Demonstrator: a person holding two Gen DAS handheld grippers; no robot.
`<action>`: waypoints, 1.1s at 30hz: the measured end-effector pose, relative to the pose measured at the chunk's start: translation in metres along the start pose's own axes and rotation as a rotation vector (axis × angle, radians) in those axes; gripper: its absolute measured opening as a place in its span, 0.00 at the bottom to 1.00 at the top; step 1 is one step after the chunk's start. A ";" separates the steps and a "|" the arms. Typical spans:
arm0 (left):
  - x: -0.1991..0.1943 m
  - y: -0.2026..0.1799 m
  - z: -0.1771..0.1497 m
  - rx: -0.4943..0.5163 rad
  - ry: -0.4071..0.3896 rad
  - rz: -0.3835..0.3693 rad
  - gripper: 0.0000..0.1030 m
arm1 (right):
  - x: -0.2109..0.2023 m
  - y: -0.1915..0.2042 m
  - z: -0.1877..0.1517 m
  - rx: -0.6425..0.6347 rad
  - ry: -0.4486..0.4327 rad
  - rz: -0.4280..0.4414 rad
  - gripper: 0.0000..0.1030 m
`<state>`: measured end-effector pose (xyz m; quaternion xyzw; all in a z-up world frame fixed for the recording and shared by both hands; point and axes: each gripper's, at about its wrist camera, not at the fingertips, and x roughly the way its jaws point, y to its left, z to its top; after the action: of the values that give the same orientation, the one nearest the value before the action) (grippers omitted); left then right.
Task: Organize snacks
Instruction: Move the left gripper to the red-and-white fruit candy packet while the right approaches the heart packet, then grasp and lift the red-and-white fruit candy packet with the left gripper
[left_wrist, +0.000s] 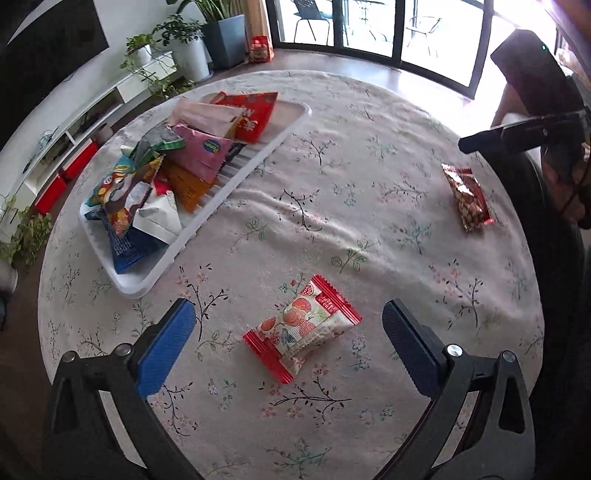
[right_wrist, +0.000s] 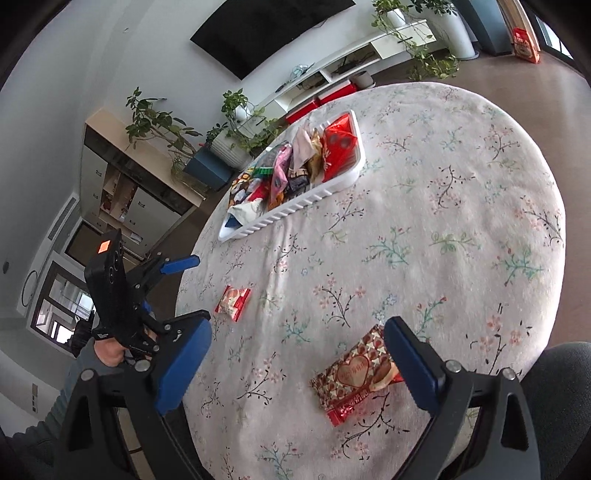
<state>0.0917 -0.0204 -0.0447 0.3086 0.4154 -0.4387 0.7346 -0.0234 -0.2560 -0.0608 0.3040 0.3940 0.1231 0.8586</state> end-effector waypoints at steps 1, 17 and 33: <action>0.006 0.002 0.000 0.015 0.027 -0.017 0.98 | 0.000 -0.001 -0.001 0.002 0.000 0.000 0.94; 0.043 0.002 0.002 0.103 0.161 -0.173 0.62 | -0.002 -0.002 0.003 0.008 0.017 -0.002 0.94; 0.033 0.001 -0.003 -0.182 0.139 -0.091 0.54 | 0.004 0.012 -0.003 -0.115 0.022 -0.179 0.93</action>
<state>0.1004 -0.0300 -0.0751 0.2511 0.5168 -0.4097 0.7085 -0.0225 -0.2431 -0.0571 0.2166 0.4213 0.0716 0.8778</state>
